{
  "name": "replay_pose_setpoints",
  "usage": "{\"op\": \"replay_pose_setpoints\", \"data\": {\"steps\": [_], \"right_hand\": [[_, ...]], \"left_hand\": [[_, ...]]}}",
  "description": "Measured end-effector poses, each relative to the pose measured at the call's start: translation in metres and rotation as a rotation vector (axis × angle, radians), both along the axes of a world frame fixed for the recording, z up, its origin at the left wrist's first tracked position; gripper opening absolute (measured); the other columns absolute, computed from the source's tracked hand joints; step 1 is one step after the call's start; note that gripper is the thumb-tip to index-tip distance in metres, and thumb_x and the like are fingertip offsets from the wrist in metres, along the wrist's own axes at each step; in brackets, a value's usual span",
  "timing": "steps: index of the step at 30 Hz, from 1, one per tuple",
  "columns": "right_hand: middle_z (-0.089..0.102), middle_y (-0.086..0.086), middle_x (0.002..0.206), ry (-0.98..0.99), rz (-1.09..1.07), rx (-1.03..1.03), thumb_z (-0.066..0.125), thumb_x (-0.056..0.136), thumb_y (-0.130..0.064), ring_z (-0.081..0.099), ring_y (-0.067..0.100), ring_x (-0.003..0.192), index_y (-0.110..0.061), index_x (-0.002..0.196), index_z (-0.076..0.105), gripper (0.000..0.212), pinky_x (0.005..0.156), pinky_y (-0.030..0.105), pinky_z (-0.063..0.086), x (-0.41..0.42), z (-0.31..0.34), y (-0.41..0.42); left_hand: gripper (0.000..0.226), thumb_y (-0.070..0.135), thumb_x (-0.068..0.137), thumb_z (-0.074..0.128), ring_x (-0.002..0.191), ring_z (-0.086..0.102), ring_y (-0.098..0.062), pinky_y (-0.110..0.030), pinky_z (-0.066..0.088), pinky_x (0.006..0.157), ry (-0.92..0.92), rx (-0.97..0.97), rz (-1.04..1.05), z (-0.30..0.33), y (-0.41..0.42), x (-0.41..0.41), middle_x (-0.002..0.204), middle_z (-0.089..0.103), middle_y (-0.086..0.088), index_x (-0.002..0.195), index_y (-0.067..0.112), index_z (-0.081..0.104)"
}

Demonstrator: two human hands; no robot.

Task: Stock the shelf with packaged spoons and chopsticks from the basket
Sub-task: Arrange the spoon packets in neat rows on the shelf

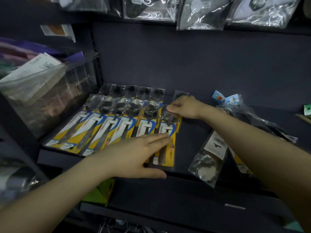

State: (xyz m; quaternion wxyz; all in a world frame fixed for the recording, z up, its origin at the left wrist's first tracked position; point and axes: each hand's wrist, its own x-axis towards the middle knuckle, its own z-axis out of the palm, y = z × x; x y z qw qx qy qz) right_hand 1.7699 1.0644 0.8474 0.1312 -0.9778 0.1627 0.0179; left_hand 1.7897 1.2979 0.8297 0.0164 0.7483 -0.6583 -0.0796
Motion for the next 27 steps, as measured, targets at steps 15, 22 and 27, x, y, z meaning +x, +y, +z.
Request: {"op": "replay_pose_setpoints", "data": {"steps": [15,22,27], "right_hand": [[0.046,0.007,0.144,-0.101,-0.042,0.179,0.030,0.100,-0.036,0.041,0.024,0.133,-0.012,0.131,0.053,0.045,0.107,0.029,0.029,0.005,-0.004,-0.003],[0.062,0.020,0.108,-0.085,-0.090,0.026,0.019,0.100,-0.043,0.054,0.031,0.105,0.002,0.098,0.060,0.061,0.092,0.035,0.038,0.016,-0.008,0.010],[0.061,0.023,0.101,-0.274,-0.315,0.121,0.041,0.096,-0.029,0.061,0.037,0.092,0.000,0.092,0.056,0.033,0.069,0.032,0.046,-0.003,-0.007,0.012]], "left_hand": [[0.064,0.065,0.076,0.037,0.142,0.007,-0.011,-0.013,0.003,0.106,0.063,-0.154,-0.061,-0.011,-0.002,0.013,0.150,0.023,0.014,0.136,0.042,0.034],[0.063,0.063,0.075,0.042,0.132,0.014,0.002,-0.010,0.015,0.103,0.062,-0.154,-0.118,-0.005,0.000,0.021,0.146,0.029,0.011,0.133,0.038,0.041],[0.083,0.077,0.069,0.032,0.142,0.003,-0.008,-0.026,0.015,0.115,0.011,-0.155,-0.046,-0.006,0.009,0.025,0.155,0.008,0.012,0.142,0.042,0.012]]}}
